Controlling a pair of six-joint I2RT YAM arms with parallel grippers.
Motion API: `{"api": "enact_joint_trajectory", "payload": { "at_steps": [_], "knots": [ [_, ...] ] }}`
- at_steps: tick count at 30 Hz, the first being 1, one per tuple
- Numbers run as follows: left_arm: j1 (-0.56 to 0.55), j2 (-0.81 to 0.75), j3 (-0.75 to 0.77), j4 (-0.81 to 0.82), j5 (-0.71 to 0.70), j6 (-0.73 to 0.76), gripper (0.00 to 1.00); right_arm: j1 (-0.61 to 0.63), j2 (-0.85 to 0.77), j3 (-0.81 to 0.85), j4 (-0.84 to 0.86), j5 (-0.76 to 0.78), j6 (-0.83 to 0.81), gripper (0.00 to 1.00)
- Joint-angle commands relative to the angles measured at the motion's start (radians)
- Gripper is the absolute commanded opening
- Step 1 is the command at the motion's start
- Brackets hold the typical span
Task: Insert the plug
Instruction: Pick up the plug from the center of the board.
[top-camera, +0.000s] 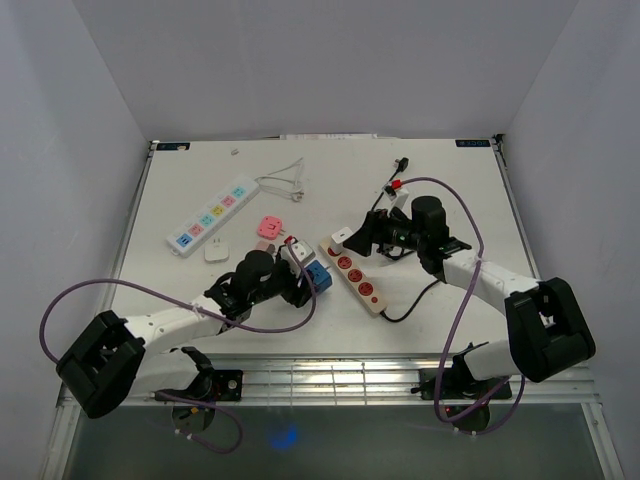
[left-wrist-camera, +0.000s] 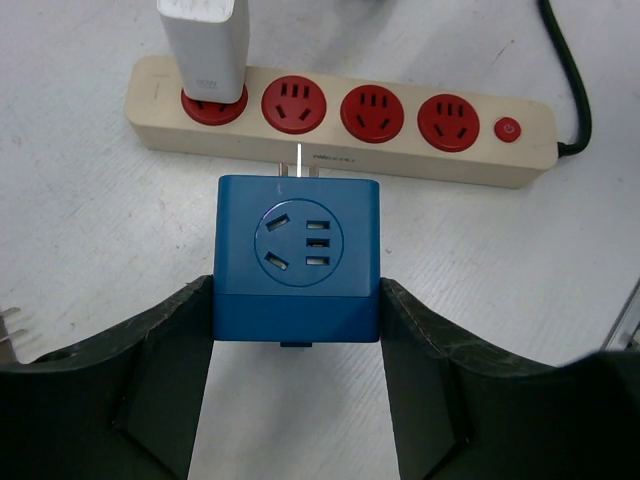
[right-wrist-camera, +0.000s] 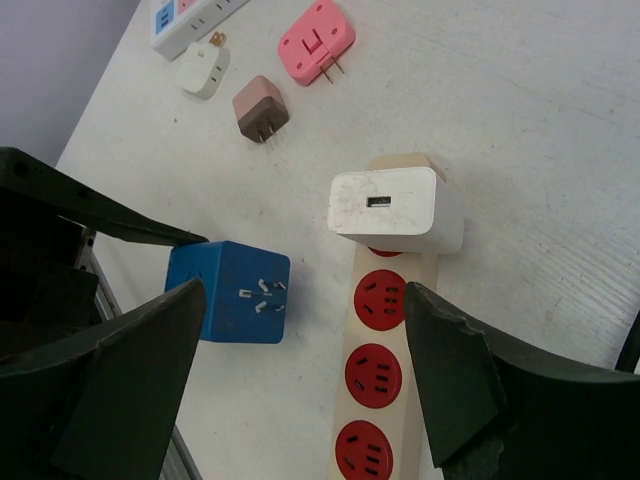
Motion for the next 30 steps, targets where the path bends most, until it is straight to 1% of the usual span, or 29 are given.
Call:
{"api": "enact_joint_trajectory", "payload": {
  "at_steps": [1, 3, 5, 6, 7, 16, 24, 30],
  "knots": [
    [0.003, -0.067, -0.009, 0.062, 0.069, 0.001, 0.51, 0.011, 0.026, 0.051, -0.023, -0.061, -0.035, 0.86],
    [0.002, -0.081, -0.018, 0.068, 0.075, 0.001, 0.5, 0.016, 0.048, 0.08, -0.055, -0.089, -0.038, 0.93],
    [0.003, -0.098, -0.027, 0.083, 0.065, 0.001, 0.5, 0.024, 0.083, 0.105, -0.077, -0.133, -0.029, 0.97],
    [0.002, -0.101, -0.035, 0.088, 0.06, 0.001, 0.5, 0.027, 0.094, 0.109, -0.077, -0.148, -0.023, 0.93],
    [0.002, -0.105, -0.039, 0.097, 0.048, 0.001, 0.49, 0.037, 0.112, 0.114, -0.079, -0.171, -0.009, 0.9],
    [0.002, -0.153, -0.068, 0.127, 0.008, 0.001, 0.48, 0.109, 0.213, 0.192, -0.115, -0.268, 0.048, 0.9],
    [0.002, -0.201, -0.09, 0.149, 0.0, 0.004, 0.47, 0.146, 0.207, 0.204, -0.143, -0.276, 0.092, 0.9],
    [0.003, -0.224, -0.098, 0.157, -0.003, 0.009, 0.47, 0.189, 0.235, 0.24, -0.183, -0.27, 0.086, 0.9]
  ]
}}
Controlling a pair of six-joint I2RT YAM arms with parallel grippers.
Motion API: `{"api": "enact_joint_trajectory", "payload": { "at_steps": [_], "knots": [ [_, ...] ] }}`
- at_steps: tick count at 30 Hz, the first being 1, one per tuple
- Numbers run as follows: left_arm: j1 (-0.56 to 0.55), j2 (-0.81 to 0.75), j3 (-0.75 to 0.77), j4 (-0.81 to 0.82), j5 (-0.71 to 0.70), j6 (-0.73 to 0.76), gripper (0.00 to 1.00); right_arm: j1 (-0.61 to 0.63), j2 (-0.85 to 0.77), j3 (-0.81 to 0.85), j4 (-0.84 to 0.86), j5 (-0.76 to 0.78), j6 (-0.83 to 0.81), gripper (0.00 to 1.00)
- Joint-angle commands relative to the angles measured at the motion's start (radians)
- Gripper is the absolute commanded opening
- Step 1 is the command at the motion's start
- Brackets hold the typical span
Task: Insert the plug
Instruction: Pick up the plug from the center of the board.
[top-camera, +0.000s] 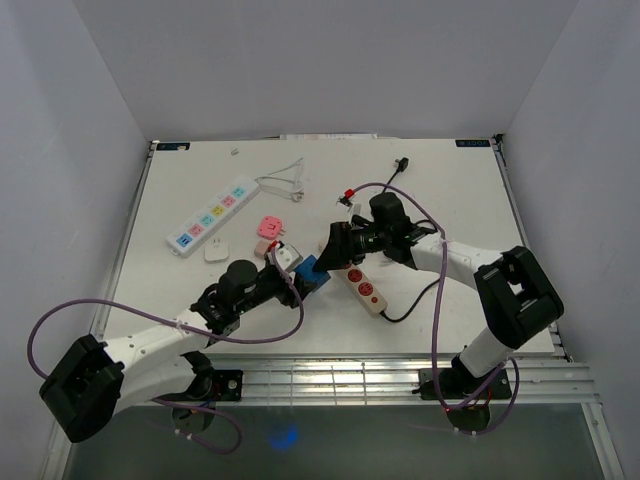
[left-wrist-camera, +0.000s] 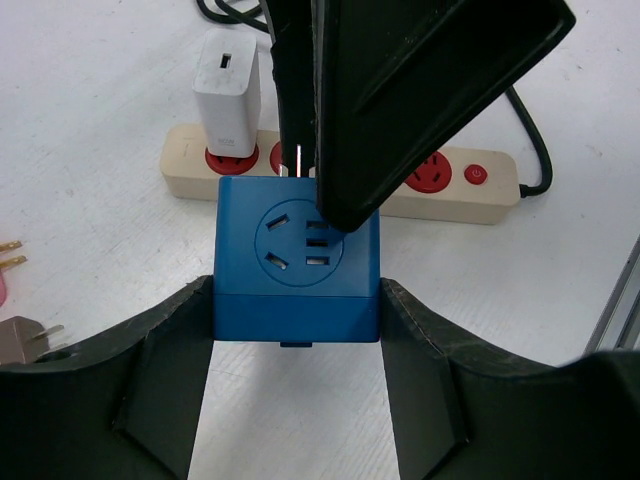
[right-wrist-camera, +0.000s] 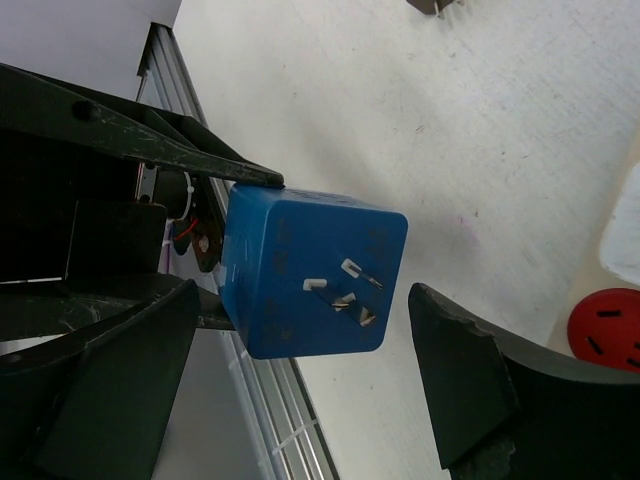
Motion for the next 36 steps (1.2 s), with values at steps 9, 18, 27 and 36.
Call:
{"api": "enact_joint_trajectory", "payload": {
  "at_steps": [9, 18, 27, 36],
  "knots": [
    [0.002, -0.105, -0.027, 0.071, -0.027, 0.011, 0.47, 0.07, 0.055, 0.083, -0.048, -0.01, -0.007, 0.9],
    [0.002, -0.114, -0.036, 0.077, -0.018, 0.006, 0.52, 0.076, 0.034, 0.051, 0.039, -0.044, 0.031, 0.84],
    [0.003, -0.129, -0.085, 0.15, 0.016, 0.0, 0.68, 0.071, -0.005, -0.002, 0.188, -0.111, 0.123, 0.47],
    [0.003, -0.181, -0.133, 0.244, 0.034, 0.0, 0.98, 0.062, -0.088, -0.081, 0.356, -0.146, 0.264, 0.37]
  ]
}}
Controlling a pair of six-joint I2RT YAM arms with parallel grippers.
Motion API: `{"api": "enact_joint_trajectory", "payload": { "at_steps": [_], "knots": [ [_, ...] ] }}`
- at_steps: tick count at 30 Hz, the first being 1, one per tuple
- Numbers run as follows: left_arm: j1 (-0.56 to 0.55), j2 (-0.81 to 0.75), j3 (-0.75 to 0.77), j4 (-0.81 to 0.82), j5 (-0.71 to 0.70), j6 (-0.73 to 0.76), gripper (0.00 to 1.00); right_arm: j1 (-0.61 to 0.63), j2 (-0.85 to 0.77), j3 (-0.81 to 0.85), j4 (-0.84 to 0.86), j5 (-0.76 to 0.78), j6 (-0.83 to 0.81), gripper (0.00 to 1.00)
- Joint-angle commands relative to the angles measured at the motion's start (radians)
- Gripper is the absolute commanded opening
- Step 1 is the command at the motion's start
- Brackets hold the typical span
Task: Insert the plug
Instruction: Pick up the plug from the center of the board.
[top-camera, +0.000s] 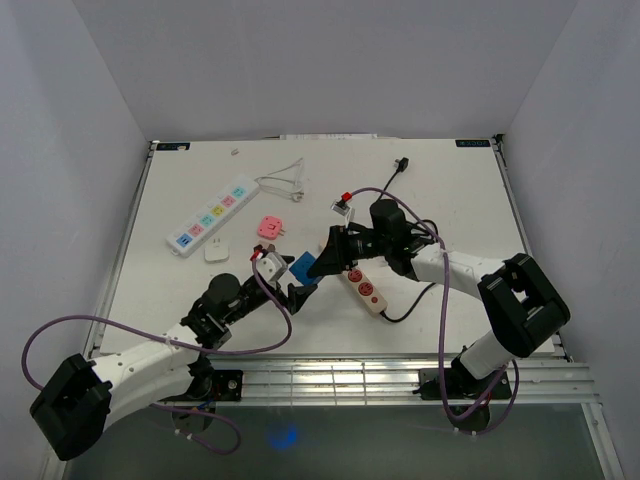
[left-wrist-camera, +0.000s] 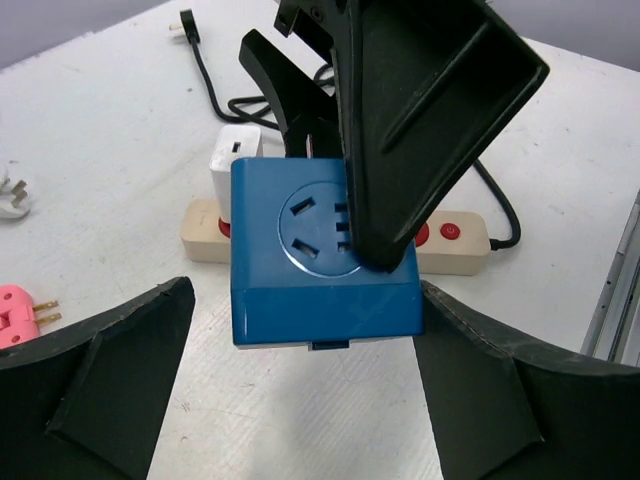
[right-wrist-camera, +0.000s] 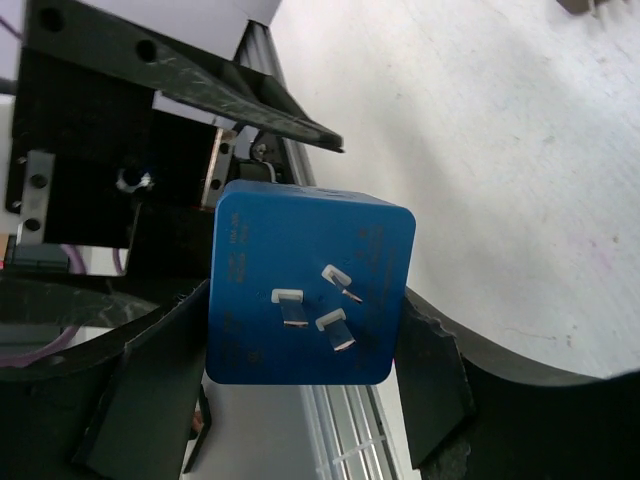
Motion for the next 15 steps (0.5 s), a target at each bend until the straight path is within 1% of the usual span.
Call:
{"api": "enact_joint_trajectory", "payload": {
  "at_steps": [1, 4, 7, 10, 11, 13, 15],
  "knots": [
    [0.001, -0.056, -0.037, 0.075, 0.025, -0.004, 0.98, -0.001, -0.053, -0.02, 0.187, -0.076, 0.085, 0.36],
    [0.001, -0.078, -0.054, 0.102, 0.044, 0.001, 0.98, -0.001, -0.064, -0.033, 0.227, -0.09, 0.128, 0.35],
    [0.003, -0.065, -0.053, 0.112, 0.048, 0.007, 0.98, -0.003, -0.068, -0.05, 0.285, -0.107, 0.179, 0.35],
    [0.001, -0.055, -0.048, 0.129, 0.048, 0.021, 0.98, -0.003, -0.056, -0.072, 0.403, -0.14, 0.271, 0.35],
    [0.003, -0.055, -0.053, 0.139, 0.051, 0.027, 0.98, -0.003, -0.047, -0.087, 0.475, -0.146, 0.297, 0.34],
    [0.003, -0.058, -0.056, 0.148, 0.053, 0.033, 0.98, -0.003, -0.035, -0.098, 0.541, -0.165, 0.367, 0.34],
    [0.003, -0.067, -0.063, 0.159, 0.053, 0.039, 0.98, -0.003, -0.016, -0.109, 0.618, -0.177, 0.404, 0.34]
  ]
}}
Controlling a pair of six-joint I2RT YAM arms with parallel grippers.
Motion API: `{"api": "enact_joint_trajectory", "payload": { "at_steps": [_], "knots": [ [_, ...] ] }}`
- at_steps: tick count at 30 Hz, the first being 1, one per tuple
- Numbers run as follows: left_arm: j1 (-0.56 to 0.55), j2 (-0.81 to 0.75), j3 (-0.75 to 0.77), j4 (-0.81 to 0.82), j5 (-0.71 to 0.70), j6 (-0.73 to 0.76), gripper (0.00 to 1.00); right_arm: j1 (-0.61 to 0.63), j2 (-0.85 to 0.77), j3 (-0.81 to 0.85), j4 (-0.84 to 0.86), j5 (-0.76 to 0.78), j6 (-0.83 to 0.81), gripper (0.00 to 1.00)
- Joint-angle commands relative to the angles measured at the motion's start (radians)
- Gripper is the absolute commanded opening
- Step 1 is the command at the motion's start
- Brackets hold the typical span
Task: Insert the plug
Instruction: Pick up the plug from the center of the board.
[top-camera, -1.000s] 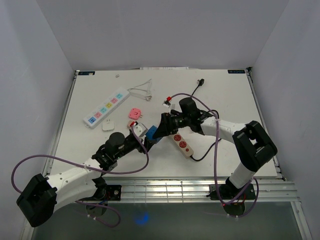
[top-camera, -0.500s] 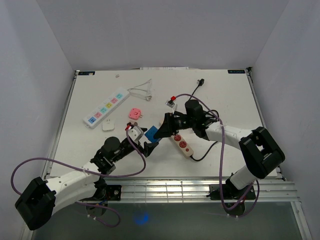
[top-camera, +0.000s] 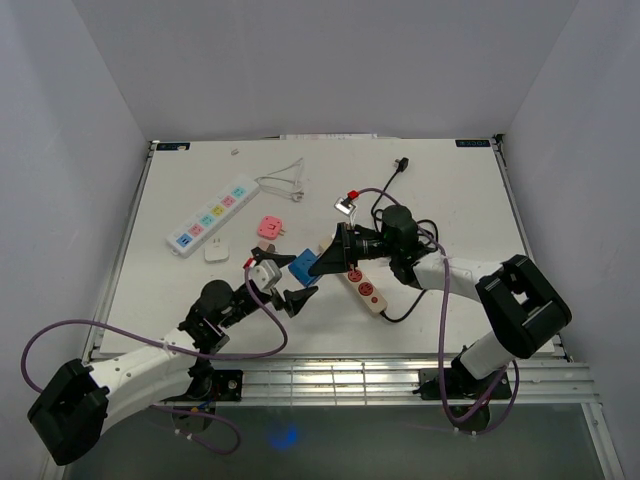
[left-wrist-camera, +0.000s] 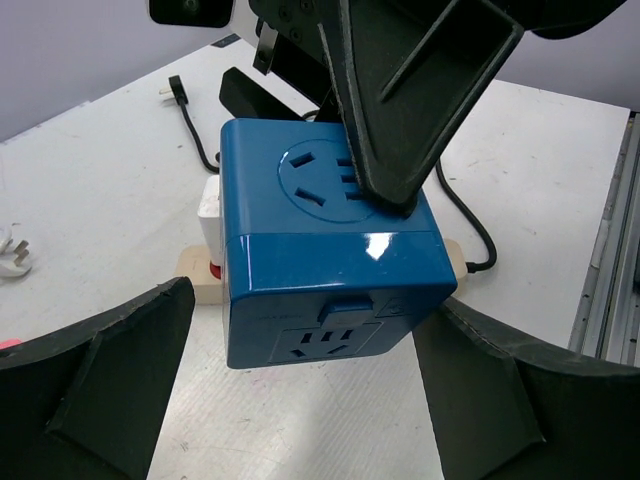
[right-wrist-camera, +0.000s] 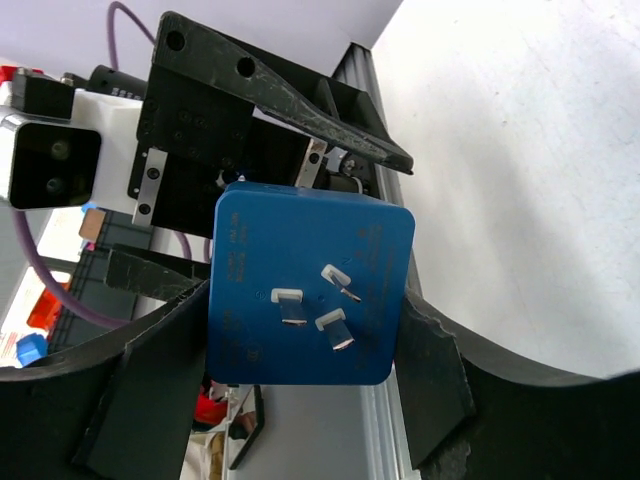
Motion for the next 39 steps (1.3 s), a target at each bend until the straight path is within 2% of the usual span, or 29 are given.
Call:
{"api": "enact_joint_trajectory", "payload": {
  "at_steps": [1, 10, 21, 30, 33, 34, 35, 39],
  "knots": [
    [0.003, -0.019, -0.016, 0.049, 0.014, 0.024, 0.98, -0.001, 0.014, -0.012, 0.247, -0.071, 0.134, 0.34],
    [0.003, -0.033, -0.027, 0.069, 0.019, 0.034, 0.97, 0.005, 0.068, -0.032, 0.376, -0.078, 0.227, 0.34],
    [0.002, -0.107, -0.05, 0.079, 0.019, 0.028, 0.96, 0.019, 0.097, -0.031, 0.377, -0.072, 0.223, 0.33],
    [0.003, -0.059, -0.026, 0.063, 0.032, 0.031, 0.83, 0.036, 0.111, -0.023, 0.379, -0.067, 0.221, 0.33],
    [0.003, -0.047, -0.02, 0.062, 0.046, 0.031, 0.65, 0.037, 0.119, -0.02, 0.374, -0.067, 0.22, 0.39],
    [0.002, -0.033, -0.015, 0.061, 0.052, 0.031, 0.58, 0.039, 0.122, -0.02, 0.376, -0.067, 0.218, 0.44],
    [0.003, -0.025, -0.01, 0.058, 0.057, 0.03, 0.45, 0.039, 0.123, -0.02, 0.376, -0.067, 0.215, 0.56],
    [0.003, -0.022, -0.001, 0.044, 0.065, 0.024, 0.31, 0.039, 0.119, -0.017, 0.338, -0.061, 0.183, 0.75]
  ]
}}
